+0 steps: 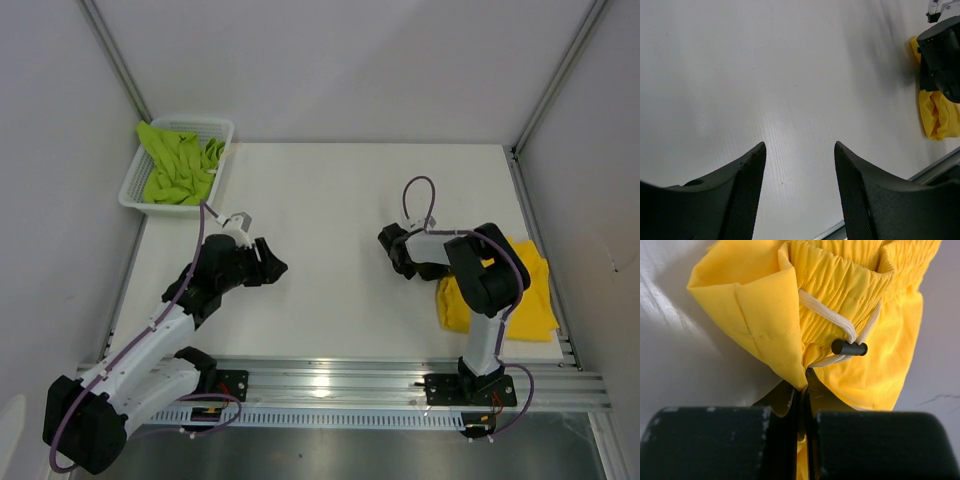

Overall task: Fold and stack the shorts
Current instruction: Neatly place the folded shorts to the corner

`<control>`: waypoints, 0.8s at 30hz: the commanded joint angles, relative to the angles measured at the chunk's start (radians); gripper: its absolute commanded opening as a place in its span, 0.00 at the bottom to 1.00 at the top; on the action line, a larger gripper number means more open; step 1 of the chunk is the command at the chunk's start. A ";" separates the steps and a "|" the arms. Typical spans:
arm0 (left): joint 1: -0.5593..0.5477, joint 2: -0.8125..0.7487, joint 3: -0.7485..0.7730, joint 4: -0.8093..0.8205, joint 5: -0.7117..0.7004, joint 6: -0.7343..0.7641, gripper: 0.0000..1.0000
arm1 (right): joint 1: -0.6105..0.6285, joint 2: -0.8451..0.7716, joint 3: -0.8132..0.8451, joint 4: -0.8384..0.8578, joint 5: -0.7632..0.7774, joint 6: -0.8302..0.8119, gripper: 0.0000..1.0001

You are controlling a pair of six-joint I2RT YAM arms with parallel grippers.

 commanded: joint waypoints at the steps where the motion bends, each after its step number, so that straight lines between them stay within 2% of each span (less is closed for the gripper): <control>1: 0.007 0.011 0.044 0.009 0.025 0.019 0.60 | 0.022 0.029 -0.032 0.158 0.149 -0.137 0.00; 3: 0.007 0.016 0.049 0.006 0.027 0.019 0.60 | 0.033 0.028 -0.088 0.274 0.152 -0.247 0.00; 4: 0.005 0.016 0.049 0.004 0.027 0.019 0.60 | 0.036 0.028 -0.096 0.281 0.145 -0.249 0.00; 13: -0.012 -0.012 0.048 -0.020 0.009 0.016 0.60 | 0.028 -0.012 -0.098 0.183 0.143 -0.174 0.01; 14: -0.013 -0.015 0.052 -0.023 0.006 0.016 0.60 | 0.030 -0.027 -0.090 0.158 0.160 -0.112 0.12; 15: -0.013 -0.020 0.054 -0.032 0.002 0.016 0.60 | 0.033 -0.064 -0.089 0.117 0.183 -0.079 0.35; 18: -0.015 -0.037 0.057 -0.046 -0.005 0.014 0.60 | 0.056 -0.128 -0.083 0.066 0.209 -0.042 0.69; 19: -0.016 -0.041 0.052 -0.048 -0.005 0.013 0.60 | 0.061 -0.179 -0.083 0.066 0.189 -0.045 0.71; 24: -0.018 -0.038 0.061 -0.055 -0.010 0.007 0.60 | 0.090 -0.334 -0.092 0.146 -0.212 -0.157 0.80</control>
